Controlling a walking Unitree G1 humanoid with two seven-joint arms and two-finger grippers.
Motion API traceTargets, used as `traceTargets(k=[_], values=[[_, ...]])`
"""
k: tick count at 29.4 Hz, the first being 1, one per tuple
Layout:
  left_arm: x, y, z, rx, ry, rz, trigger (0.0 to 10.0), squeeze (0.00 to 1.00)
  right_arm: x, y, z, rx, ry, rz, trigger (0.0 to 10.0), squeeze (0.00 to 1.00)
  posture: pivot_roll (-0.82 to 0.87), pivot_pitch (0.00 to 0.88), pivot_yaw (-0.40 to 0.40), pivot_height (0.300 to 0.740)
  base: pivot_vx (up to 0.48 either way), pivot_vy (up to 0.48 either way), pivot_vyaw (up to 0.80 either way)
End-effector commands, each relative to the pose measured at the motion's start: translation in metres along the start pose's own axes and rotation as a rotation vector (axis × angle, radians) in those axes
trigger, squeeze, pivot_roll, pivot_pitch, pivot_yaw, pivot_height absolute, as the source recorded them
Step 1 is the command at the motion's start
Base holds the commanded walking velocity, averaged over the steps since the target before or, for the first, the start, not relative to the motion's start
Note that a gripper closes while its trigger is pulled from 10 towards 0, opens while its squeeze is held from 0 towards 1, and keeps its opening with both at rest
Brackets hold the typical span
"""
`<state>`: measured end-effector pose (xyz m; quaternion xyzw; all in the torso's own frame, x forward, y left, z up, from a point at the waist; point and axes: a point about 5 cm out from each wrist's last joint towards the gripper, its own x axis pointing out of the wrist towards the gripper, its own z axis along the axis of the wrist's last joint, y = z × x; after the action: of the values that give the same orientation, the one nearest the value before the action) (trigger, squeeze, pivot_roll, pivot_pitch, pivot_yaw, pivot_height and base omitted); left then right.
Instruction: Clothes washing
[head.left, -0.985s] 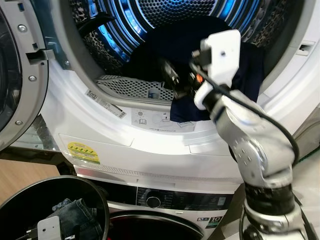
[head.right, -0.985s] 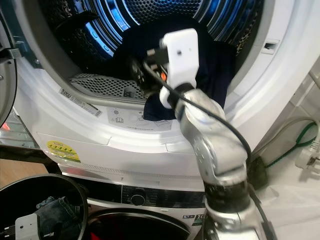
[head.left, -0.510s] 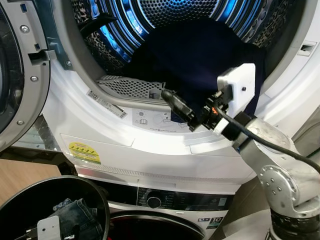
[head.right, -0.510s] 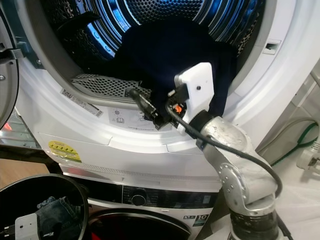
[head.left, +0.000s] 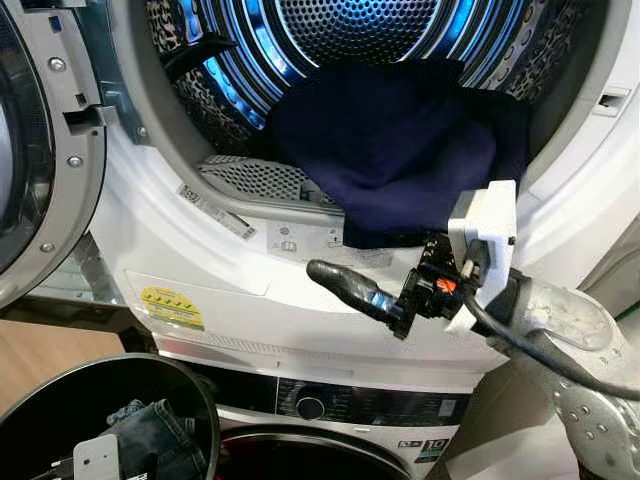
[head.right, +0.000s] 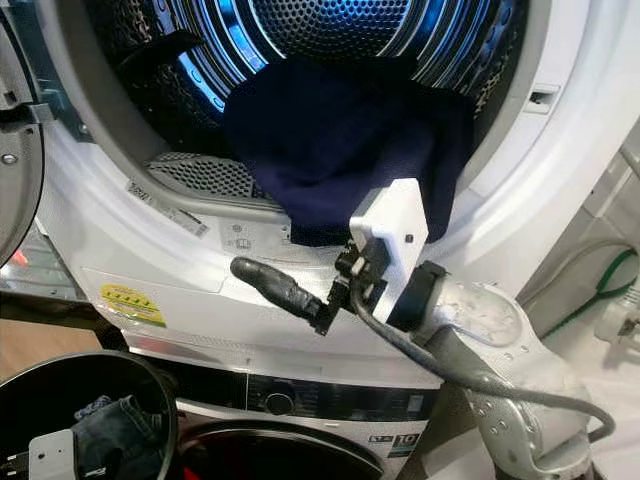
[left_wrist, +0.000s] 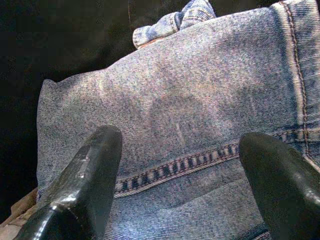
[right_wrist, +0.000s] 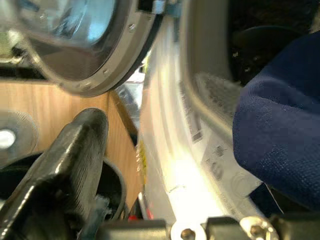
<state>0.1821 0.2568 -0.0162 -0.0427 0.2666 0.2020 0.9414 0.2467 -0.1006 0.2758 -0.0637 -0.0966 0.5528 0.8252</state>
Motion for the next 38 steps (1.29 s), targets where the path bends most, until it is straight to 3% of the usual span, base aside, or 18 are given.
traceTargets(k=[1,7,11,19,23,28,38], values=[[-0.003,-0.001,-0.009,0.005,0.031,-0.002,10.0,0.0,-0.002,0.003,-0.003,-0.023,0.024,0.02,10.0,0.0,0.05,0.0,-0.051,0.74,0.0,0.0,0.0],[-0.003,-0.002,-0.009,0.002,0.027,-0.003,10.0,0.0,0.0,-0.012,-0.016,-0.059,0.119,-0.108,10.0,0.0,0.05,0.0,-0.052,0.74,0.0,0.0,0.0],[-0.003,-0.002,-0.009,0.001,0.029,-0.002,10.0,0.0,0.0,-0.019,-0.015,-0.046,0.112,-0.163,10.0,0.0,0.05,0.0,-0.053,0.74,0.0,0.0,0.0],[-0.004,-0.003,-0.011,0.001,0.031,-0.009,10.0,0.0,0.0,-0.019,-0.022,0.008,0.143,-0.185,10.0,0.0,0.05,0.0,-0.058,0.74,0.0,0.0,0.0],[-0.004,-0.004,-0.011,-0.001,0.03,-0.012,10.0,0.0,-0.005,-0.013,-0.025,0.048,0.14,-0.136,10.0,0.0,0.06,0.0,-0.059,0.74,0.0,0.0,0.0],[-0.004,-0.004,-0.013,0.0,0.038,-0.019,10.0,0.0,-0.015,-0.002,-0.042,0.014,0.302,-0.04,10.0,0.0,0.05,0.0,-0.06,0.74,0.0,0.0,0.0],[-0.004,-0.004,-0.013,0.0,0.037,-0.021,10.0,0.0,-0.026,0.007,-0.063,-0.004,0.436,0.038,10.0,0.0,0.05,0.0,-0.057,0.74,0.0,0.0,0.0]])
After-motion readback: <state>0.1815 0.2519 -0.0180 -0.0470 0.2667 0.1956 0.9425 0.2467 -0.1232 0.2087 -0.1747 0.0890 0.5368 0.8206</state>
